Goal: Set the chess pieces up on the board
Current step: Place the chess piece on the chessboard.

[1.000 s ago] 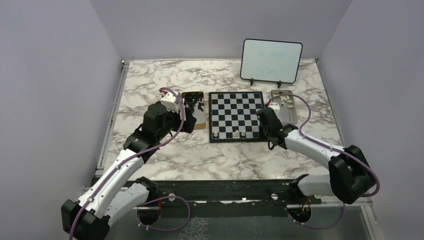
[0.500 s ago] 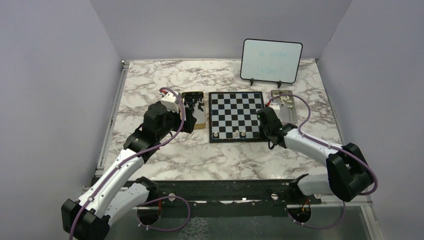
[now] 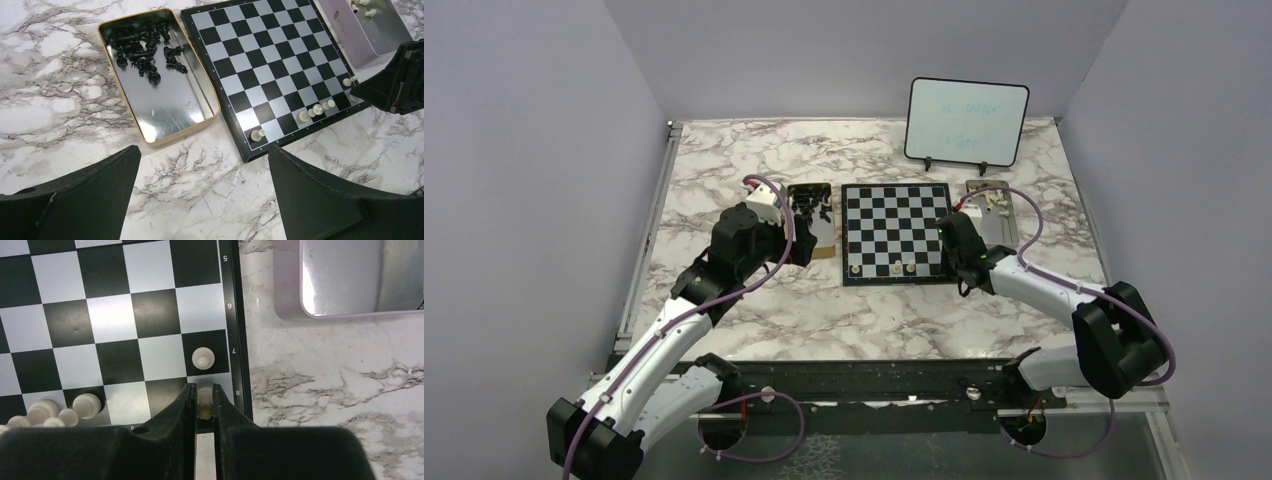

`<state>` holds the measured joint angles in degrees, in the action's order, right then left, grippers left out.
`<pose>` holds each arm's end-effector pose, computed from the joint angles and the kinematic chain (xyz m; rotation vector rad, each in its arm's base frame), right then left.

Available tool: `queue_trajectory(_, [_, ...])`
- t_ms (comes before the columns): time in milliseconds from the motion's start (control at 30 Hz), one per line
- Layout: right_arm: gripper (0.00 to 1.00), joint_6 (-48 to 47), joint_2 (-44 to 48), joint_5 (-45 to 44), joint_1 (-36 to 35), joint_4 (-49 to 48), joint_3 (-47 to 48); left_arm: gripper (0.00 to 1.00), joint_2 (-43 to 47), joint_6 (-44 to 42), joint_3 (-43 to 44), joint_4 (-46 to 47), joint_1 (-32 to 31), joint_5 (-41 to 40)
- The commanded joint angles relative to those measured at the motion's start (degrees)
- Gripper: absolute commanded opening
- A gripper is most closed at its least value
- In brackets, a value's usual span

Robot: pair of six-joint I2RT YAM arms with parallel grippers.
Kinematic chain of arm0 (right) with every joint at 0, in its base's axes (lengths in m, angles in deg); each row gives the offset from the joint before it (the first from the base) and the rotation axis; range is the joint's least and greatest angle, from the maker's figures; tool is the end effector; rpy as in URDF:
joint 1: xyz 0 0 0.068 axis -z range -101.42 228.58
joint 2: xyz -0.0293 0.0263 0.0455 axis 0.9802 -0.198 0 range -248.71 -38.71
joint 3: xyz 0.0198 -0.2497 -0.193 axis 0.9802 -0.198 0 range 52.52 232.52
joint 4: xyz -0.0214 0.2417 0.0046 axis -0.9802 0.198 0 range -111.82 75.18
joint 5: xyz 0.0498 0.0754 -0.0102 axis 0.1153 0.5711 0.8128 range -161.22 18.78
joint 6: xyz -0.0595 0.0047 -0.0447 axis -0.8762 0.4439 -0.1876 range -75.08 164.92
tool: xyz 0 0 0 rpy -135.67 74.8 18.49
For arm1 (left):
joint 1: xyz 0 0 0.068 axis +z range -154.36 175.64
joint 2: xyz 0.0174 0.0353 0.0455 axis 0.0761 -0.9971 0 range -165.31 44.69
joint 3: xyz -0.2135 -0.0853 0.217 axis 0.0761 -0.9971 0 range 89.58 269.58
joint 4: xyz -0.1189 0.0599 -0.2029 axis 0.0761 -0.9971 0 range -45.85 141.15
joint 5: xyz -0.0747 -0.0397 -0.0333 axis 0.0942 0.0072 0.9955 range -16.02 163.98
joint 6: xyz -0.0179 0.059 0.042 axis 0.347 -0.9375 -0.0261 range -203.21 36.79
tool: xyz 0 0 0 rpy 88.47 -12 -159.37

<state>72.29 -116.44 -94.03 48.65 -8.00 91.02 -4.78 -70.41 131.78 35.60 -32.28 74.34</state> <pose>0.2251 0.1015 0.2141 0.1078 2.3968 -0.0402 0.1554 -0.0828 0.3260 0.2671 1.9812 -0.4676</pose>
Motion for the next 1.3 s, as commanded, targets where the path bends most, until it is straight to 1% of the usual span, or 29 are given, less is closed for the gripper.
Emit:
queue_trajectory(0, [0.15,-0.13,-1.54,1.06,0.55,-0.27,1.05,0.99,0.59,-0.49,-0.18,0.7,-0.12,-0.42])
queue_trajectory(733, [0.15,0.34,-1.32,0.47,0.6,4.25,2.87,0.99,0.42,-0.42,-0.1,0.7,-0.17,-0.4])
queue_trajectory(900, [0.15,0.31,-1.21,0.81,0.58,3.11,2.22,0.99,0.37,-0.4,-0.03,0.71,-0.12,-0.45])
queue_trajectory(1133, [0.28,0.05,-1.98,1.3,0.66,1.73,2.28,0.99,0.52,-0.44,-0.1,0.7,-0.06,-0.4])
queue_trajectory(1267, [0.32,0.21,-1.28,1.64,0.66,2.86,3.11,0.99,0.47,-0.48,-0.18,0.7,-0.19,-0.44])
